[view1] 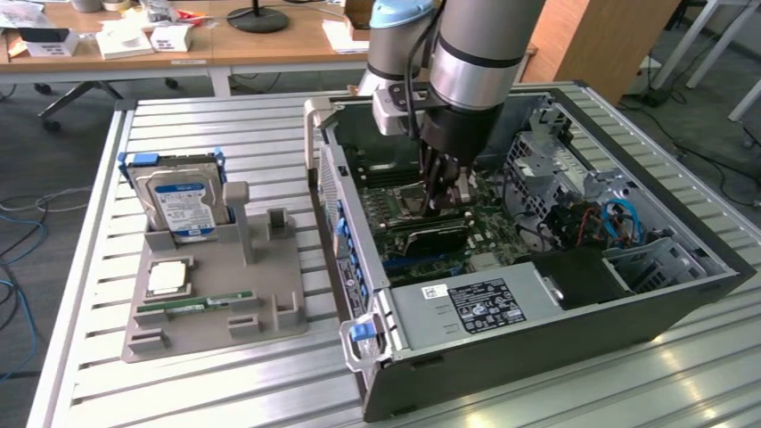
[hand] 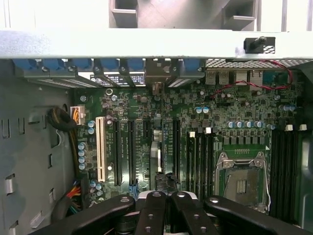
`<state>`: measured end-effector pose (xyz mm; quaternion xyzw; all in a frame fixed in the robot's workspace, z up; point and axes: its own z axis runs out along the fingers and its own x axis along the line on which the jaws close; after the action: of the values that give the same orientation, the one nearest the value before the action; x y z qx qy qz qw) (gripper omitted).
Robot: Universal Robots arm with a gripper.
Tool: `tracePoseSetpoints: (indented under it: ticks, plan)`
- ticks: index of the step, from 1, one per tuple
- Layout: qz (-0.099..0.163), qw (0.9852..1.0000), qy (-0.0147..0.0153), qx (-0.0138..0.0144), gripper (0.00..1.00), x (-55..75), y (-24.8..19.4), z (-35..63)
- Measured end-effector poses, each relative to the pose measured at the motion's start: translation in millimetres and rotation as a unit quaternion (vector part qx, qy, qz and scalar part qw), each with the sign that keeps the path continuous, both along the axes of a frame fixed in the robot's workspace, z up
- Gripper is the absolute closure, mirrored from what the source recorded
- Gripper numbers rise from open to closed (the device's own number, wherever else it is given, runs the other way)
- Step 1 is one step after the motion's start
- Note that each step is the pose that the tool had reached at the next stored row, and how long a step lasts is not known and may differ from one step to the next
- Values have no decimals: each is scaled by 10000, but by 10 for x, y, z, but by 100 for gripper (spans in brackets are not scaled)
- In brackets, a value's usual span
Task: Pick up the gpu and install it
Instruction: 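Press down on the gpu until it lock into place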
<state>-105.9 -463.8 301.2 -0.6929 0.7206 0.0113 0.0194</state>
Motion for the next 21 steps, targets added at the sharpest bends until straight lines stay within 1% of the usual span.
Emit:
tracePoseSetpoints:
  ticks: [6,10,15,21]
  plan:
    - [0,10000,0,0,89,0,3,-1]
    - [0,10000,0,0,89,0,19,-1]
    - [0,10000,0,0,89,0,20,-2]
    - [0,10000,0,0,89,0,20,-37]
